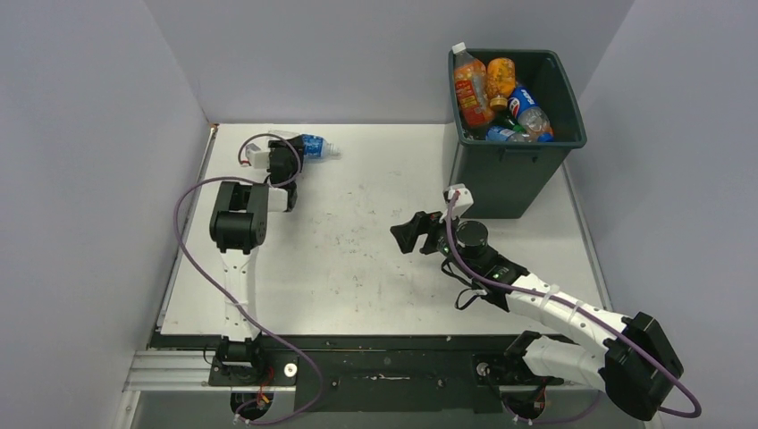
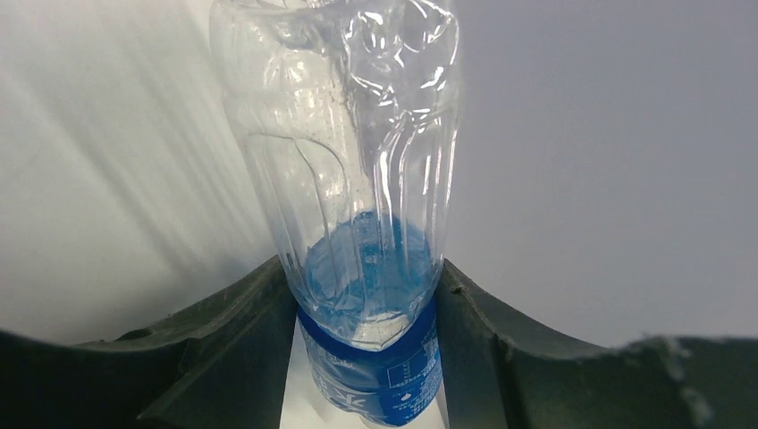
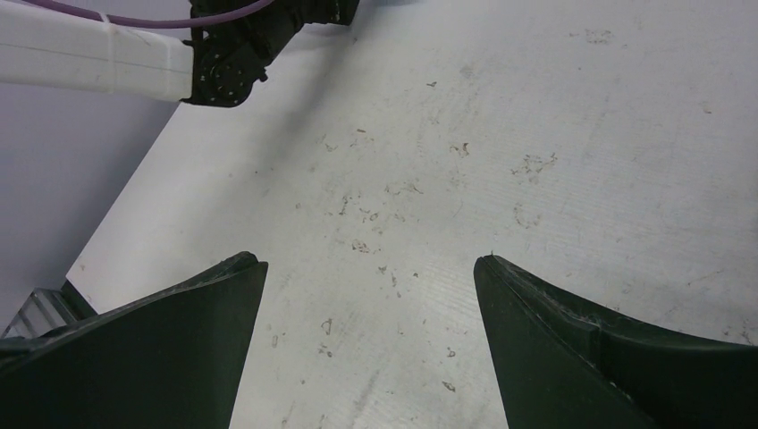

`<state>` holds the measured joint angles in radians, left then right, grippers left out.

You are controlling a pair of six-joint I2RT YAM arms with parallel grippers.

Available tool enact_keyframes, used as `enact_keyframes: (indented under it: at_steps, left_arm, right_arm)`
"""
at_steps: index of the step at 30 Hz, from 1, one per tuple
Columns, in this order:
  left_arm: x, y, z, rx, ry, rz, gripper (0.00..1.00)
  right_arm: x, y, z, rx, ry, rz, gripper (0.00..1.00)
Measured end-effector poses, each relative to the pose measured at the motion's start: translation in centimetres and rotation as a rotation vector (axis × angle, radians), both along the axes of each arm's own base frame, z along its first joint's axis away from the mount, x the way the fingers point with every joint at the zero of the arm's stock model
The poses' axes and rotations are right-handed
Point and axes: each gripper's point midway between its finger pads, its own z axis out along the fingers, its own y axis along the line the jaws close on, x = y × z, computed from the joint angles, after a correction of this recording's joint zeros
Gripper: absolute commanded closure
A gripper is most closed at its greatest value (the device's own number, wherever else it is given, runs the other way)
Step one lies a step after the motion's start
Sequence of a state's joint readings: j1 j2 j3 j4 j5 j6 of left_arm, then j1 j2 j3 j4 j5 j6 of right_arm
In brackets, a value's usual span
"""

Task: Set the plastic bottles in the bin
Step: Pick up the plastic bottle from the corner of the board, then place the plastic bottle in the trash bin.

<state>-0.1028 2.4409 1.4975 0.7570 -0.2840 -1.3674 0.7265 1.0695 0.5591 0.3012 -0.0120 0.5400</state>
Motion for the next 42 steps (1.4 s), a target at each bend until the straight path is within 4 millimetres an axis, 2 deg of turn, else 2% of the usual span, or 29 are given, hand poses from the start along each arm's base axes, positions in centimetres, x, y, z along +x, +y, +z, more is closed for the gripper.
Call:
enact_keyframes:
  at_steps: [3,5,7,8,10,12,14,16,20,22,24,26,28,30,33,35,38,42]
  left_arm:
    - [-3.5,-0.3,2.7,-0.016,-0.04,-0.013,0.96]
    - [-6.3,-0.6,5.9,-0.034,-0.092,-0.023,0.97]
    - [-9.7,-1.5,9.9,-0.06,-0.174,-0.048,0.99]
    - [-11.2,-2.3,13.3,-0.078,-0.241,-0.068,1.0]
    - [-15.0,-4.2,18.2,-0.101,-0.35,-0.129,1.0]
    - [-18.8,-6.2,21.6,-0.11,-0.414,-0.209,1.0]
    - [-22.3,-7.6,23.9,-0.096,-0.439,-0.28,1.0]
    - [-25.1,-8.0,25.4,-0.066,-0.439,-0.326,1.0]
    - [-30.6,-8.3,28.2,-0.011,-0.457,-0.394,1.0]
    - [-33.4,-8.9,29.6,0.004,-0.492,-0.448,1.0]
    - [-35.9,-9.8,30.4,0.023,-0.518,-0.52,1.0]
    - [-37.9,-10.4,30.8,0.03,-0.536,-0.583,1.0]
    - [-39.7,-10.3,30.4,0.008,-0.554,-0.611,1.0]
    - [-41.3,-9.9,28.5,-0.056,-0.563,-0.61,1.0]
    - [-41.9,-9.5,25.2,-0.138,-0.521,-0.587,1.0]
    - [-41.8,-9.5,24.1,-0.173,-0.493,-0.567,1.0]
    - [-41.9,-9.6,24.5,-0.212,-0.506,-0.554,1.0]
    - [-42.2,-9.9,25.5,-0.241,-0.542,-0.553,1.0]
  right_arm:
    - [-0.3,0.4,0.2,-0.001,-0.013,0.01,0.1]
    - [-0.3,0.5,0.6,-0.004,-0.036,0.008,0.1]
    - [-0.1,0.6,1.0,-0.002,-0.058,0.001,0.1]
    - [0.0,0.6,1.3,0.003,-0.066,0.0,0.11]
    - [0.0,0.8,1.9,0.01,-0.084,0.002,0.1]
    - [0.2,1.1,3.0,0.014,-0.101,0.01,0.1]
    - [0.2,1.4,5.3,0.036,-0.133,0.019,0.1]
    - [-0.3,1.1,8.2,0.074,-0.178,0.023,0.1]
    - [-2.4,-0.7,14.2,0.17,-0.291,0.032,0.1]
    - [-3.6,-1.1,16.3,0.205,-0.331,0.061,0.1]
    - [-4.8,-0.7,18.2,0.227,-0.359,0.123,0.1]
    - [-5.6,0.0,18.9,0.23,-0.363,0.183,0.1]
    - [-6.3,0.6,18.5,0.228,-0.356,0.227,0.1]
    - [-6.7,0.9,17.2,0.217,-0.332,0.25,0.1]
    - [-7.6,0.7,15.5,0.236,-0.317,0.265,0.1]
    - [-8.1,0.8,15.0,0.269,-0.318,0.274,0.1]
    - [-8.8,1.9,14.6,0.313,-0.316,0.309,0.1]
    - [-10.2,4.8,14.2,0.341,-0.299,0.383,0.1]
